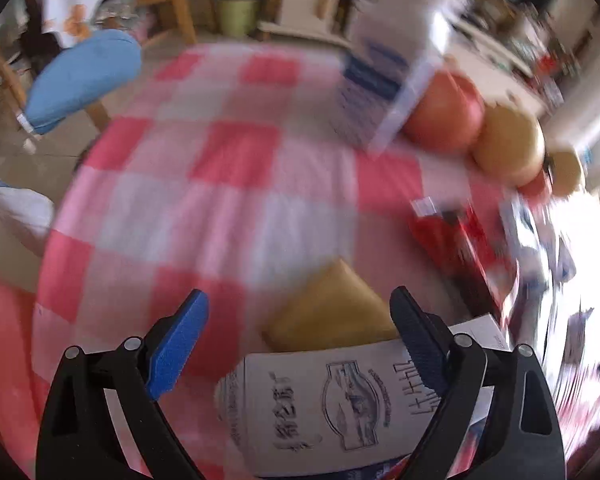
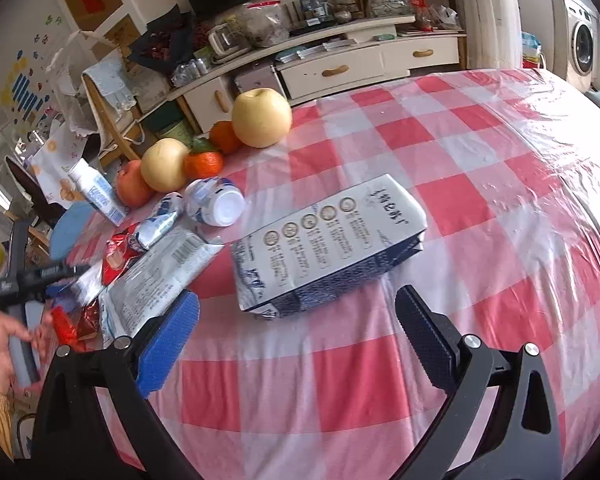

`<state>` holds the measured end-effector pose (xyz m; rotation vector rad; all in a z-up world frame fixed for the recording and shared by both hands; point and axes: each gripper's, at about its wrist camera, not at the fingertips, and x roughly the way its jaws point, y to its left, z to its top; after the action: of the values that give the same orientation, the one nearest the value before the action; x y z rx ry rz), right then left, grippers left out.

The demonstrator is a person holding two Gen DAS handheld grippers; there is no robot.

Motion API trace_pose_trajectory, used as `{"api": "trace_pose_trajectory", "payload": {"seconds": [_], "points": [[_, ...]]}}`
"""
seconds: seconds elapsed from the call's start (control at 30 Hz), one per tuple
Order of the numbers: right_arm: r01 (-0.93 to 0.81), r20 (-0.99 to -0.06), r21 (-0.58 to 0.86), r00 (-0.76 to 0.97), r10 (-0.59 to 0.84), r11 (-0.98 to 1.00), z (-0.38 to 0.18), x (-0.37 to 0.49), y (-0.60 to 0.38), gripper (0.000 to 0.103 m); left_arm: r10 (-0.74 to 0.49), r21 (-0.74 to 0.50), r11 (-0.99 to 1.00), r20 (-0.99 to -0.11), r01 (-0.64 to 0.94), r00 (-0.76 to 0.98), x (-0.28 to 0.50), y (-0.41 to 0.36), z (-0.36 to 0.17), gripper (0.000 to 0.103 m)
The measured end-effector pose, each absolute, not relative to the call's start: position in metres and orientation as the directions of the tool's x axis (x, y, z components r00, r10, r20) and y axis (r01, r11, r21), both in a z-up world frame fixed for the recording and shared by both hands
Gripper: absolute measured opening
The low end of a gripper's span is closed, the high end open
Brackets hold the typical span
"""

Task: Collect trash

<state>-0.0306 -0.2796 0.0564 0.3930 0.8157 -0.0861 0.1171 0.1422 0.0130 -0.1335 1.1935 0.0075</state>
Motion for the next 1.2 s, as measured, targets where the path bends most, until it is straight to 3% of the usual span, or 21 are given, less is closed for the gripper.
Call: {"api": "trace_pose_trajectory", "payload": {"seconds": [0.23,0.4,0.6,0.9,0.97,1.2], "points": [[0.247,-0.735,0.322,0.674,0.077,0.914,0.053,-0.034,-0.291,0.099,-0.117,-0.068,0.983,-0.945,0.168,0.304,0.078,0.089,0.016,0.09],[0.24,-0.741,0.324,0.666,0.087,0.915,0.052,-0.035,-0.29,0.099,-0.201,-0.107,0.956,-0.918,0.273,0.343,0.055,0.073,0.047,0.09],[0.225,-0.747,0.33,0.656,0.107,0.917,0.05,-0.033,-0.288,0.099,-0.143,-0.056,0.978,-0.881,0.2,0.451,0.023,0.1,0.087,0.09],[0.23,-0.741,0.375,0.656,0.141,0.898,0.048,-0.029,-0.289,0.099,-0.071,-0.025,0.993,-0.905,0.114,0.419,-0.035,0.134,0.061,0.09],[0.233,-0.741,0.379,0.657,0.143,0.896,0.047,-0.029,-0.29,0.099,-0.051,-0.001,0.992,-0.918,0.126,0.394,-0.035,0.129,0.048,0.079],[0.238,-0.758,0.361,0.638,0.135,0.902,0.04,-0.022,-0.286,0.099,-0.03,0.028,0.989,-0.923,0.144,0.384,-0.031,0.113,0.027,0.072]]}}
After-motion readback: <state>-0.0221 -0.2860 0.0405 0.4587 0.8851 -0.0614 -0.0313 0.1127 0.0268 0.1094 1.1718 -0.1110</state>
